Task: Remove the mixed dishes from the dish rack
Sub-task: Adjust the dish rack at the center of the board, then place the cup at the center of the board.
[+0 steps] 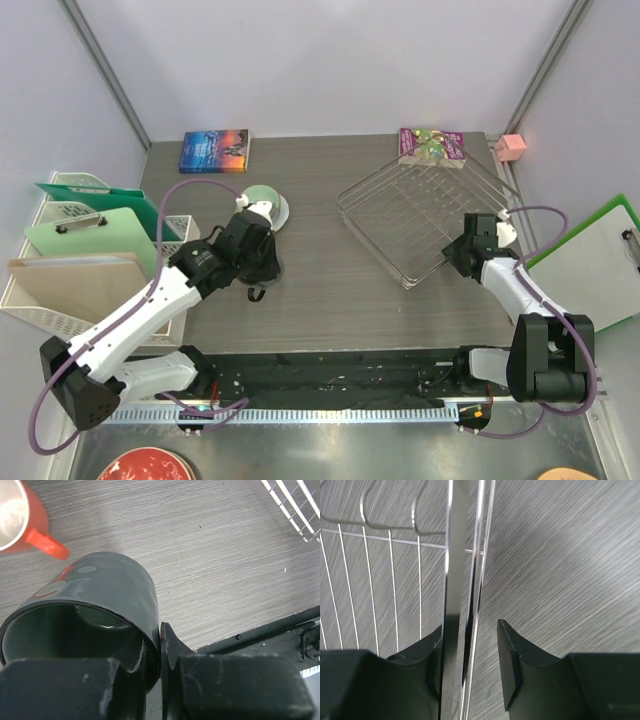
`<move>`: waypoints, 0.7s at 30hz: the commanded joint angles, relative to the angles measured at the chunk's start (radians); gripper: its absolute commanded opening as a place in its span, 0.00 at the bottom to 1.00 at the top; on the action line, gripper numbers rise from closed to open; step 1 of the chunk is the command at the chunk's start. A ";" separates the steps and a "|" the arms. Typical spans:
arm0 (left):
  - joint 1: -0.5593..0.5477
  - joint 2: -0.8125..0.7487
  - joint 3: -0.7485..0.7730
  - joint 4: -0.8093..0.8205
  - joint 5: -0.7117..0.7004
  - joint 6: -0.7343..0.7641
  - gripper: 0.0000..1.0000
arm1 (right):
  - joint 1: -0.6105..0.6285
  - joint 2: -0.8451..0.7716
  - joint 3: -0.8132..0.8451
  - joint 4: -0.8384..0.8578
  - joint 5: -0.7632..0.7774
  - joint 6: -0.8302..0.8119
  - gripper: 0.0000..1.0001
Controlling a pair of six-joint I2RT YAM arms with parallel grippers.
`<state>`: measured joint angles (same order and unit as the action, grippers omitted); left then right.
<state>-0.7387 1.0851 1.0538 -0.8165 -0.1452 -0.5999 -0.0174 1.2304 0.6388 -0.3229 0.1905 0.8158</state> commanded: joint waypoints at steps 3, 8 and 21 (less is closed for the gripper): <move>-0.007 0.081 0.026 0.137 -0.019 0.022 0.00 | -0.039 0.021 0.025 0.062 -0.060 -0.004 0.01; -0.010 0.203 0.060 0.148 -0.045 0.041 0.00 | -0.038 -0.009 0.013 0.088 -0.178 -0.050 0.75; -0.021 0.491 0.228 0.189 -0.103 0.089 0.00 | -0.003 -0.224 0.027 -0.015 -0.275 -0.052 1.00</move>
<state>-0.7563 1.5234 1.1847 -0.7074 -0.2024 -0.5442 -0.0391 1.0519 0.6407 -0.3218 -0.0315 0.7624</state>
